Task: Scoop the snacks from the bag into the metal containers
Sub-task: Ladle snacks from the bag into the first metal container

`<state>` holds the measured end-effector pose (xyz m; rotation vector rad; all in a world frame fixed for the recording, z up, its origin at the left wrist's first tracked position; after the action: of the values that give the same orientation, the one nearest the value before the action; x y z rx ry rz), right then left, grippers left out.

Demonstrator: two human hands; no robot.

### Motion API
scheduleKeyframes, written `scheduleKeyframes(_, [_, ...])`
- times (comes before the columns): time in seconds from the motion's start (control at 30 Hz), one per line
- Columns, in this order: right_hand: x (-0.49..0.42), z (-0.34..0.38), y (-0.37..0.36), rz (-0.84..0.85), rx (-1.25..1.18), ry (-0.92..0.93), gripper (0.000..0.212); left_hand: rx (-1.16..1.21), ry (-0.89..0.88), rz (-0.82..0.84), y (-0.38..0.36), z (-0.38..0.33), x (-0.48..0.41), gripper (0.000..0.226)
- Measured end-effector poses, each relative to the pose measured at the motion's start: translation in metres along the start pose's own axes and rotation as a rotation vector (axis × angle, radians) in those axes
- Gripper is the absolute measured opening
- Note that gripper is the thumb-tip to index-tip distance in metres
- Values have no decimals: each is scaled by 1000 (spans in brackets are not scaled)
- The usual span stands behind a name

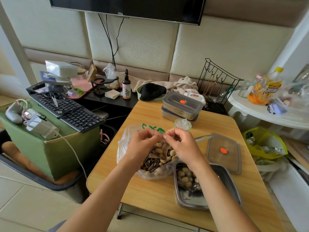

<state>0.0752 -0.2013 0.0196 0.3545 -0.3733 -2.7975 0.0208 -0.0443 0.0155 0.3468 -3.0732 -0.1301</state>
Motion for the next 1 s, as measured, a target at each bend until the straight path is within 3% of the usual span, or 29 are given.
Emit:
scheduleKeyframes(0.47, [-1,4,9,-68,73,42,12,22,9,22,1,2,-2,20])
scheduleKeyframes(0.8, [1,4,3,24,-29,-49,7,-50,-69,-19,5,-2,2,17])
scheduleKeyframes(1.0, [3,10,1,-54,127,7,14,-98,-109,-64,3,3,2,14])
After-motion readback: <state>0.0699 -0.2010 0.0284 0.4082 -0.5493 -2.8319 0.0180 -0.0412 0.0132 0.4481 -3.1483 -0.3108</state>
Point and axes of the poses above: each hand's wrist, its own x-axis away from the middle knuckle, its own y-axis out of the back of the hand, z = x × y, the point moved 2 cm from there along -x, towards the middle knuckle, and after that the axes turned 9 degrees about -x, right-handed, at the moved point
